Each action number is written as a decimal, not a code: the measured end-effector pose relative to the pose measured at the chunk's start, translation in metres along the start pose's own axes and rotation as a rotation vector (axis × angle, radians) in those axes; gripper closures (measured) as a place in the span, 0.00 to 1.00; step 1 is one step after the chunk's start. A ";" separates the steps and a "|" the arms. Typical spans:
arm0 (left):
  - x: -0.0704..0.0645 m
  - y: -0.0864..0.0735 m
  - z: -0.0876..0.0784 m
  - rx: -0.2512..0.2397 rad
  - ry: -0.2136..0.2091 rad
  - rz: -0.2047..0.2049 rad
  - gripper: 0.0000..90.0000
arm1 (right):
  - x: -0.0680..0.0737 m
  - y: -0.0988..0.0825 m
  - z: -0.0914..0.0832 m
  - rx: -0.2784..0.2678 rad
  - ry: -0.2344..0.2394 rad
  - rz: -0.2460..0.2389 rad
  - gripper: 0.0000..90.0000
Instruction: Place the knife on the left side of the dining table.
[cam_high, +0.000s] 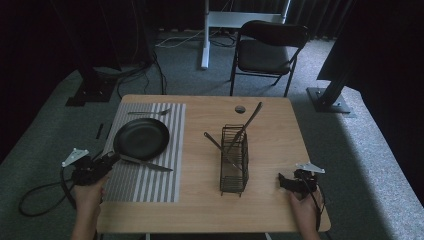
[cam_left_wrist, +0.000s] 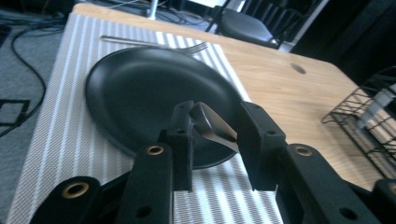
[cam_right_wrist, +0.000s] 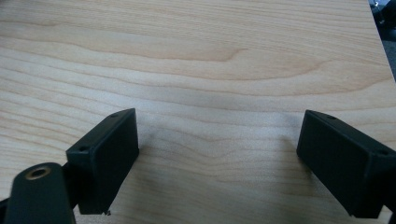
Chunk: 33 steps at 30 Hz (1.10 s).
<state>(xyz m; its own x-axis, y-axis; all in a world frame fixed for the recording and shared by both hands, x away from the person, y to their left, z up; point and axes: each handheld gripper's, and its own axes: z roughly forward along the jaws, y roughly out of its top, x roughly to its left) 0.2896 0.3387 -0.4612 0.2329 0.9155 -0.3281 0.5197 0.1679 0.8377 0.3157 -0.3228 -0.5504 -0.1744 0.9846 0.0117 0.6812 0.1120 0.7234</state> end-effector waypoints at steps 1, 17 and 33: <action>0.003 -0.002 0.001 0.002 0.002 -0.010 0.73 | 0.000 0.000 0.000 0.000 0.000 0.000 0.13; 0.042 -0.030 0.016 0.024 -0.009 -0.163 0.67 | 0.000 0.000 0.000 0.000 0.000 0.000 0.13; 0.060 -0.045 0.031 0.115 0.035 -0.219 0.60 | 0.000 0.000 0.000 0.000 0.000 0.000 0.13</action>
<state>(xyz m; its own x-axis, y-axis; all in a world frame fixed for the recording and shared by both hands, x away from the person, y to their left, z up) 0.3061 0.3745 -0.5319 0.0765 0.8743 -0.4793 0.6450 0.3231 0.6925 0.3157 -0.3228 -0.5504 -0.1743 0.9846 0.0119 0.6812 0.1118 0.7235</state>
